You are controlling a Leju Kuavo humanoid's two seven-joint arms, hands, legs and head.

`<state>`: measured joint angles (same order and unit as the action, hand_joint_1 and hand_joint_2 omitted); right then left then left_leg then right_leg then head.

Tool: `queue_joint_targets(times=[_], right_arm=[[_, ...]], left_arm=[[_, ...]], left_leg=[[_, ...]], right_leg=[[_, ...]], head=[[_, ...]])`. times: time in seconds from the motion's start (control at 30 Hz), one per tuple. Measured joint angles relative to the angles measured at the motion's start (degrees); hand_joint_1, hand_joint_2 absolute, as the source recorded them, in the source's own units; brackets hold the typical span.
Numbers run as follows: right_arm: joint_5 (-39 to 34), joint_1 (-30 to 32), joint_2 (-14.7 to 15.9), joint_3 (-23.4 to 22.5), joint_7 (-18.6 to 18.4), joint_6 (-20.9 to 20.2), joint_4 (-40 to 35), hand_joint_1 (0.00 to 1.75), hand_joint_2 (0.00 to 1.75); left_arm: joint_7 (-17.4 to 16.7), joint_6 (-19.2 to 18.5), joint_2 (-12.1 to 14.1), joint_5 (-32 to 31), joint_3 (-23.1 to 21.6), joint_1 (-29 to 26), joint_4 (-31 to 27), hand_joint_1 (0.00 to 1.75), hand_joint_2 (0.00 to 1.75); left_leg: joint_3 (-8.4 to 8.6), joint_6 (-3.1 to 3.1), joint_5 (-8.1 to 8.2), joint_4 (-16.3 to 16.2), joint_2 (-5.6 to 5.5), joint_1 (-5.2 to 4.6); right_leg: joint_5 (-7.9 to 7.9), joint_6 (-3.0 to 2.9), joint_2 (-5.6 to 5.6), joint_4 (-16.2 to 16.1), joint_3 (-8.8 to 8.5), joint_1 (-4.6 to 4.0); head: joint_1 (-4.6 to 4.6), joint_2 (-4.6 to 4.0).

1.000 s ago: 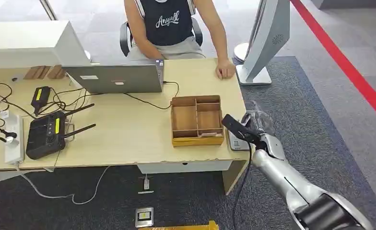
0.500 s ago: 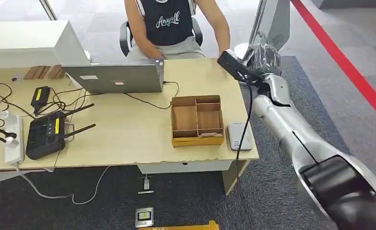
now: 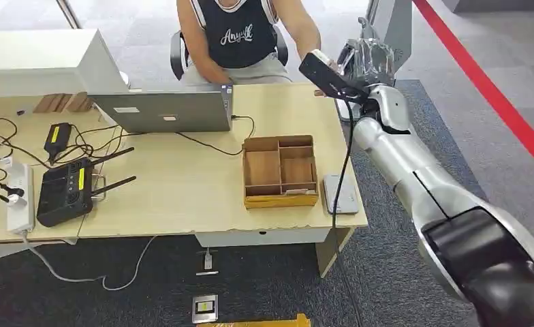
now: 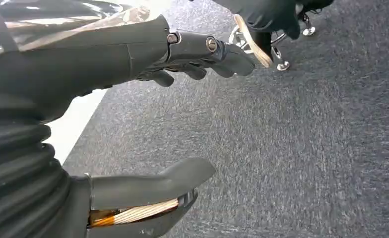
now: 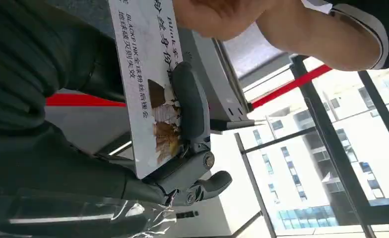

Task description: Pass the card to the sensor for recognition and then transmit it.

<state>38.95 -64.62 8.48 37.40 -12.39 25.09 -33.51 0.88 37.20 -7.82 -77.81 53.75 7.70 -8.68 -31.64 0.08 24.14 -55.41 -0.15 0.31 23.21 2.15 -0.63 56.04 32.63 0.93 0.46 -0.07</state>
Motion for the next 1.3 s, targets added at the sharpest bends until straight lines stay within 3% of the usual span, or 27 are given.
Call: queue_joint_targets(times=[0.47,0.5,0.53,0.9,1.3], right_arm=[[4.92,-1.74,-6.52,3.41,-4.26,-6.84,4.87,1.75,1.75],[4.96,-1.74,-6.69,3.56,-4.77,-7.00,5.27,1.62,1.75],[5.03,-1.73,-6.89,3.80,-5.31,-7.04,5.75,0.03,1.75],[5.14,-1.20,-6.27,5.20,-7.72,-6.45,9.16,0.00,1.75],[5.20,-0.95,-5.84,6.17,-7.72,-6.43,11.06,0.00,1.75]], left_arm=[[1.72,-0.04,0.37,-2.97,0.28,0.16,0.02,0.00,1.75],[1.95,-0.15,0.46,-3.13,0.31,0.16,0.00,0.00,1.75],[2.34,-0.24,0.55,-3.30,0.35,0.16,0.02,0.00,1.75],[3.71,-0.52,1.16,-3.87,0.46,0.11,0.28,0.00,1.75],[3.78,-0.52,1.40,-3.96,0.46,0.12,0.37,0.00,1.75]], left_leg=[[0.00,-0.01,0.00,0.00,0.00,0.05],[0.00,-0.01,0.00,0.00,-0.01,0.05],[0.00,-0.01,0.00,0.00,-0.01,0.05],[0.02,-0.01,0.00,-0.01,0.00,0.04],[0.02,-0.01,0.00,0.00,0.01,0.05]], right_leg=[[0.01,-0.01,0.00,0.00,0.02,-0.05],[0.01,-0.01,0.00,-0.01,0.02,-0.05],[0.01,-0.01,0.00,-0.02,0.02,-0.05],[-0.02,-0.02,0.00,-0.03,0.01,-0.04],[-0.01,-0.03,0.02,-0.02,0.03,-0.05]], head=[[0.00,0.00],[0.00,0.00],[0.00,0.00],[0.00,0.00],[0.02,0.00]])
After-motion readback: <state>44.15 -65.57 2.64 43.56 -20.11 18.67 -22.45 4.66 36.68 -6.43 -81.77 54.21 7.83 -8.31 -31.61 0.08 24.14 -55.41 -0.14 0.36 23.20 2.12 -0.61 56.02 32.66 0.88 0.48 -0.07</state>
